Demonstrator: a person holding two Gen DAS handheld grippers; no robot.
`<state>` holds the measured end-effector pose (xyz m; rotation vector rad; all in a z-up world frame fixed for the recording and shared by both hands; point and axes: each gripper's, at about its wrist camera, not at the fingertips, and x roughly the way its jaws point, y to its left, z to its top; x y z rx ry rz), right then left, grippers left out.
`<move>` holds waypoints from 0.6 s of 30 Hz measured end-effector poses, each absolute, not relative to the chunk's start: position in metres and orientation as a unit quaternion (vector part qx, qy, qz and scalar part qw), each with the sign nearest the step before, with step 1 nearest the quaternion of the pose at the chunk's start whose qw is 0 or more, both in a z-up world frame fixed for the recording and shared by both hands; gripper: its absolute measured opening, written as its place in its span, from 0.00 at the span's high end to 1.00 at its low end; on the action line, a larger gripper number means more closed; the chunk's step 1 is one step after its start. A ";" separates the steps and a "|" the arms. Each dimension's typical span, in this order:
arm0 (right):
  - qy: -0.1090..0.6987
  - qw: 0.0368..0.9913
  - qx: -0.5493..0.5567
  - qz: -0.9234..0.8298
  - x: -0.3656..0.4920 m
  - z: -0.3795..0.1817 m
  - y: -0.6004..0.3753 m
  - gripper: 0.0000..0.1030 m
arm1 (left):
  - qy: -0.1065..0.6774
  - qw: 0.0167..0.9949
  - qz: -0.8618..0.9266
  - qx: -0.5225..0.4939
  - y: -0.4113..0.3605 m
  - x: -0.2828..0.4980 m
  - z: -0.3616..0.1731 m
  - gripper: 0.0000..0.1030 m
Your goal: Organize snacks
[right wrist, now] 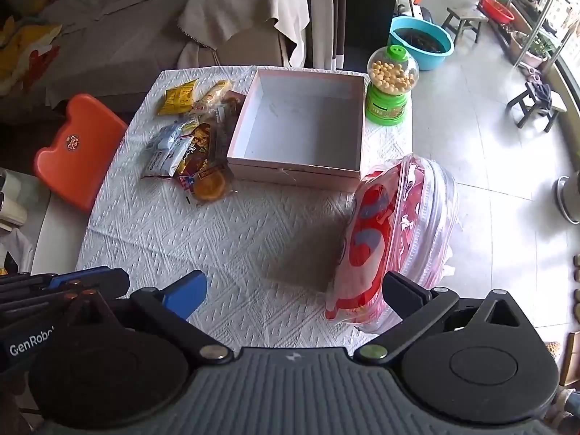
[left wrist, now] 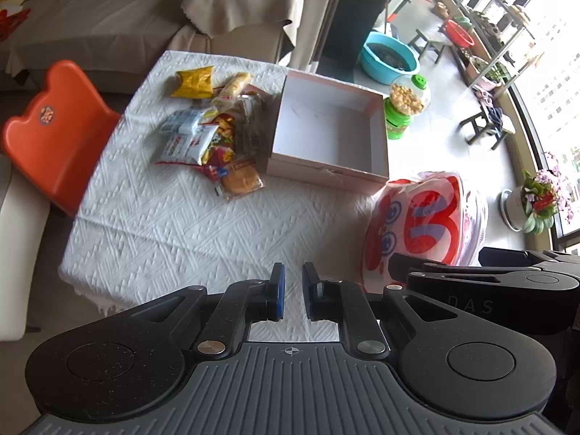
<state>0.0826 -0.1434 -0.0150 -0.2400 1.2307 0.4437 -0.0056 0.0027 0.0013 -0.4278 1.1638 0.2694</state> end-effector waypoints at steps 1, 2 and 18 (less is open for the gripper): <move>0.571 0.787 -0.111 0.206 0.083 -0.015 -0.144 0.00 | 0.544 0.805 0.126 -0.201 0.003 -0.005 0.001 0.86; 0.571 0.786 -0.111 0.207 0.083 -0.015 -0.144 0.00 | 0.544 0.805 0.127 -0.201 0.003 -0.004 0.001 0.86; 0.580 0.780 -0.116 0.206 0.090 -0.022 -0.151 0.00 | 0.556 0.798 0.120 -0.201 -0.003 0.003 -0.007 0.86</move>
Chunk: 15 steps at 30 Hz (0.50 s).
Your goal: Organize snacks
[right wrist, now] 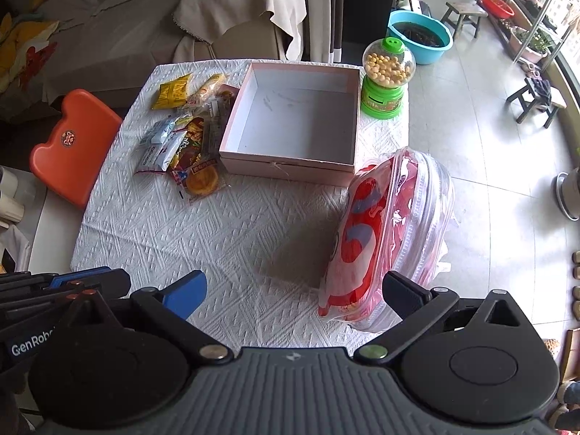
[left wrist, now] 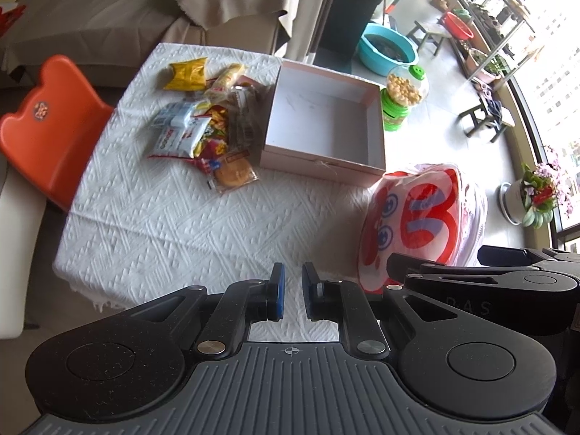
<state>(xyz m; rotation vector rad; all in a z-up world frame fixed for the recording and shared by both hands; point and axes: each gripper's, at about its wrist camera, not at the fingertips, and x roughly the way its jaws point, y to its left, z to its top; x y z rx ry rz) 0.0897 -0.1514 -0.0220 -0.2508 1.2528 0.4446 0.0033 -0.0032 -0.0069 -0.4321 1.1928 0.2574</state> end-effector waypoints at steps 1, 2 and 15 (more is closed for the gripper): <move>0.580 0.780 -0.116 0.206 0.090 -0.022 -0.151 0.00 | 0.556 0.798 0.120 -0.201 -0.003 0.003 -0.007 0.86; 0.580 0.779 -0.116 0.207 0.090 -0.022 -0.151 0.00 | 0.556 0.798 0.119 -0.201 -0.003 0.003 -0.007 0.86; 0.580 0.778 -0.120 0.209 0.092 -0.022 -0.149 0.00 | 0.557 0.796 0.122 -0.204 0.001 0.005 -0.010 0.86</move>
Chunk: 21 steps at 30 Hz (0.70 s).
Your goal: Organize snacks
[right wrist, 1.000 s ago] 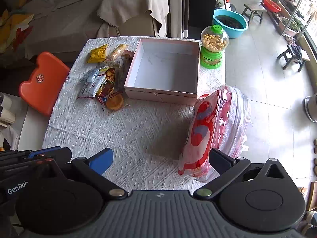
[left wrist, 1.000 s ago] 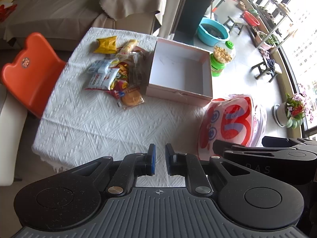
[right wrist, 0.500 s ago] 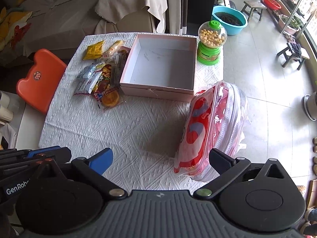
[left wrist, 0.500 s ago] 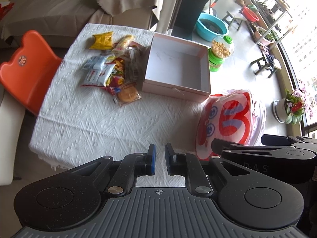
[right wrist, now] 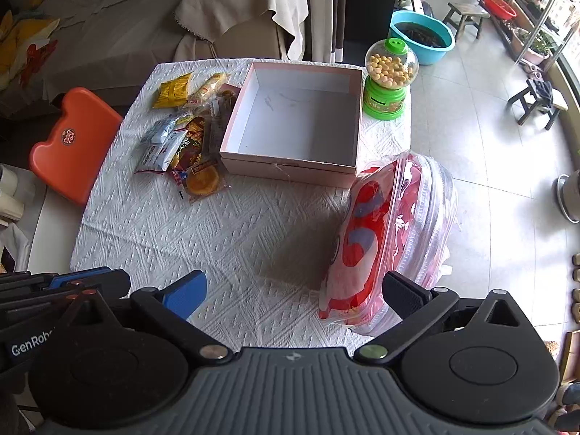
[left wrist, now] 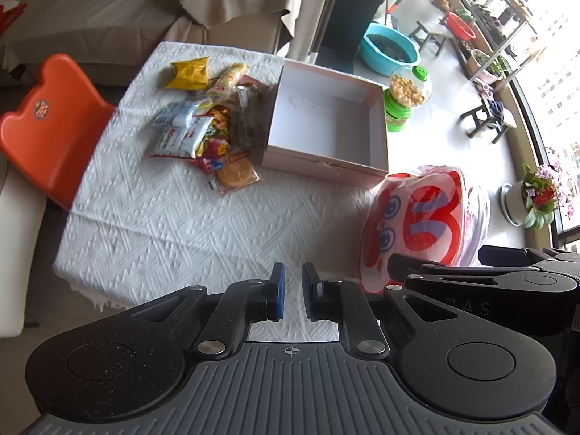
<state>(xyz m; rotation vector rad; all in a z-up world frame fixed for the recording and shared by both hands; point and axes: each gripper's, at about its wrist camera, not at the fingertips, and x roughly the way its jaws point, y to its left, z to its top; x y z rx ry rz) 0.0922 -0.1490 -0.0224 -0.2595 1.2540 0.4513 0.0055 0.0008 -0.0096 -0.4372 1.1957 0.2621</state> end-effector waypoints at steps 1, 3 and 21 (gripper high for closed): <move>0.580 0.778 -0.121 0.209 0.092 -0.022 -0.149 0.00 | 0.557 0.796 0.122 -0.203 0.001 0.005 -0.010 0.86; 0.580 0.778 -0.121 0.209 0.092 -0.023 -0.148 0.00 | 0.557 0.796 0.121 -0.204 0.001 0.005 -0.009 0.86; 0.581 0.778 -0.120 0.207 0.090 -0.024 -0.149 0.00 | 0.562 0.793 0.116 -0.204 -0.001 0.004 -0.011 0.86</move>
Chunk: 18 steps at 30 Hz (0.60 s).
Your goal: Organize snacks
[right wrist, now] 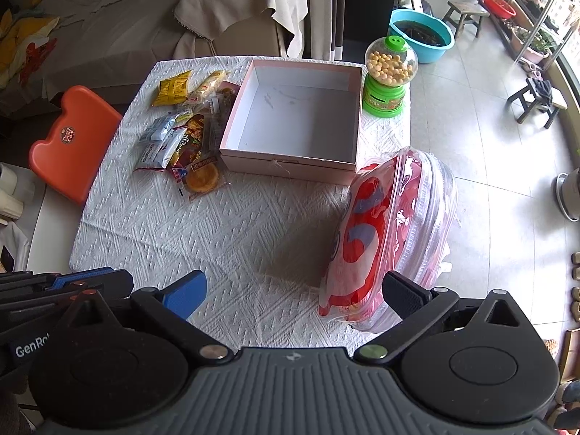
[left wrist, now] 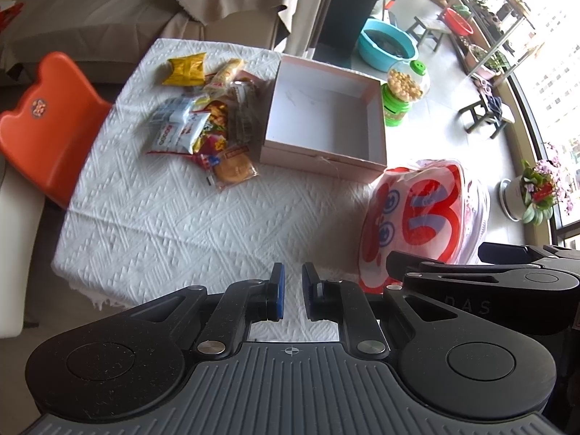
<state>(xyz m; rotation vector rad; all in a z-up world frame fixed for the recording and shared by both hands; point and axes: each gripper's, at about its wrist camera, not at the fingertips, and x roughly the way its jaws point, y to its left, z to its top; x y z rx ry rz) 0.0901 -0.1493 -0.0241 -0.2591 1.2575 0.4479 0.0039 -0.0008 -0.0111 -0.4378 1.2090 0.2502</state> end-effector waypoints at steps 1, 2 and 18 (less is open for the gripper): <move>0.582 0.777 -0.120 0.207 0.090 -0.024 -0.149 0.00 | 0.562 0.793 0.116 -0.204 -0.001 0.004 -0.012 0.86; 0.582 0.778 -0.120 0.207 0.090 -0.024 -0.149 0.00 | 0.563 0.793 0.116 -0.204 -0.001 0.004 -0.012 0.86; 0.577 0.779 -0.134 0.204 0.088 -0.027 -0.134 0.00 | 0.564 0.788 0.118 -0.217 0.020 0.004 -0.022 0.86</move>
